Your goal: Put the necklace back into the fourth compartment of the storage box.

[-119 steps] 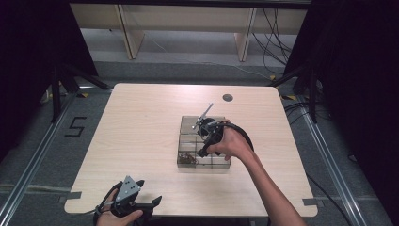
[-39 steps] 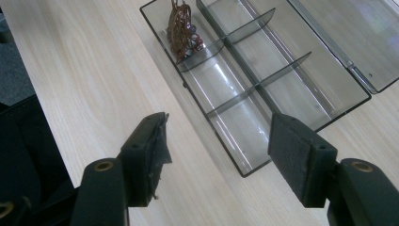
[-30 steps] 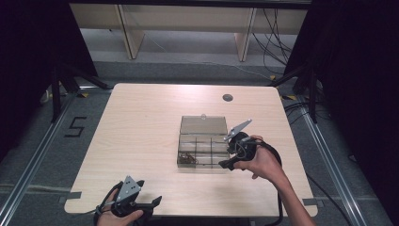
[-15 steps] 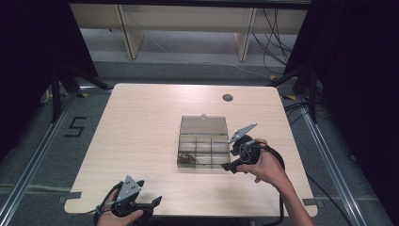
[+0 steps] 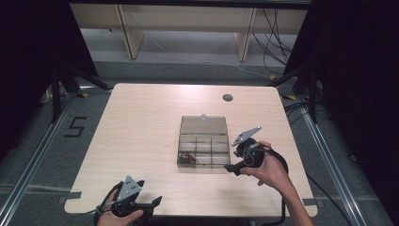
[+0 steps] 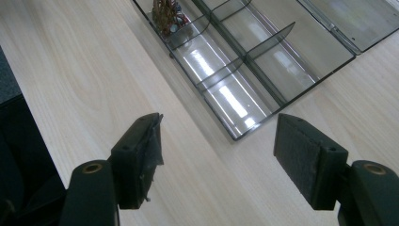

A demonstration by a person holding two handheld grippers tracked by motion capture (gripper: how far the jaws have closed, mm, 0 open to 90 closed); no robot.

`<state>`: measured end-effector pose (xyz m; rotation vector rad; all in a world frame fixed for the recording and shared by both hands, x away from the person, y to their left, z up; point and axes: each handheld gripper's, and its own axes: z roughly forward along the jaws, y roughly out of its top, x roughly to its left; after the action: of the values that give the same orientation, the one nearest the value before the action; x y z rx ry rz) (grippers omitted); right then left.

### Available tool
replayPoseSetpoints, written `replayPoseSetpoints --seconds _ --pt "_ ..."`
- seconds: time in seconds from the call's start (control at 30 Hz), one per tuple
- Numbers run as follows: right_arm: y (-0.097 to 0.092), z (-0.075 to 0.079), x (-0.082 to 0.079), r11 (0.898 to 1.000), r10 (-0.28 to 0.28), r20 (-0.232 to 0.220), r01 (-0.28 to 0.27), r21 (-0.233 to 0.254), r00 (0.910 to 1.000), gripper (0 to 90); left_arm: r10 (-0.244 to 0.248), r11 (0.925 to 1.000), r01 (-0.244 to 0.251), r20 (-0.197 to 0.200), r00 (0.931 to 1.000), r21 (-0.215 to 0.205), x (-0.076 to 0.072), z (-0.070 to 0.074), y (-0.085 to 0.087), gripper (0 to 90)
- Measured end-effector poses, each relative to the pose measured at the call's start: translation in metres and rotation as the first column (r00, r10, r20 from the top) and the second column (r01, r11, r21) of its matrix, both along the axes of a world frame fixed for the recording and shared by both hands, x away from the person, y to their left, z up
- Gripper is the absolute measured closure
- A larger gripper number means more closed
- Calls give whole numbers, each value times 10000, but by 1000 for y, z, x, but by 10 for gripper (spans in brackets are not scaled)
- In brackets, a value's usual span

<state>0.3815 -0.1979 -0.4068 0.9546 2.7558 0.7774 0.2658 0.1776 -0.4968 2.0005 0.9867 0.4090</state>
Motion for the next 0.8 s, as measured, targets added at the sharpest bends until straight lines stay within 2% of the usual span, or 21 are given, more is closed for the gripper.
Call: replayPoseSetpoints --seconds 0.1,0.2,0.23,0.27,0.33,0.37,0.4,0.43,0.47,0.53,0.6,0.73,0.8 --pt "-1 -1 -3 9998 194 141 -194 7 9997 331 13 10000 -13 4 10000 -2 0 0 0 157" --pt "-2 0 -6 9999 117 135 -117 28 9998 331 11 10000 -11 8 10000 -3 0 0 0 156" --pt "-3 -1 -7 9998 187 320 -188 18 9993 330 2 10000 -2 18 10000 6 0 0 0 157" --pt "-3 -1 -9 10000 9 190 -9 45 9998 330 -1 10000 1 14 10000 10 0 0 0 156" --pt "-3 -1 -9 9999 22 231 -24 102 9997 330 1 10000 -1 17 10000 10 0 0 0 156" --pt "-5 -2 -9 9995 247 461 -257 195 9986 329 -16 10000 16 -2 10000 73 0 0 0 157" --pt "-5 -1 -11 9998 -76 241 71 204 9997 329 -18 10000 18 -4 10000 75 0 0 0 156" --pt "-5 -1 -11 9998 -76 241 71 204 9997 329 -18 10000 18 -4 10000 75 0 0 0 156" --pt "-6 -3 -11 9994 94 377 -106 341 9992 328 -18 10000 18 -5 10000 81 0 0 0 156" --pt "-8 -5 -12 9993 263 439 -275 271 9987 326 -24 10000 25 -7 10000 85 0 0 0 156" --pt "-9 -5 -16 9995 -159 199 154 272 9997 322 -7 10000 7 -1 10000 42 0 0 0 156" --pt "-12 -8 -17 9995 -10 400 -2 311 9992 316 -3 10000 3 -8 10000 75 0 0 0 156" --pt "-12 -11 -19 9987 -210 290 197 465 9994 308 -7 10000 7 -14 10000 86 0 0 0 156"
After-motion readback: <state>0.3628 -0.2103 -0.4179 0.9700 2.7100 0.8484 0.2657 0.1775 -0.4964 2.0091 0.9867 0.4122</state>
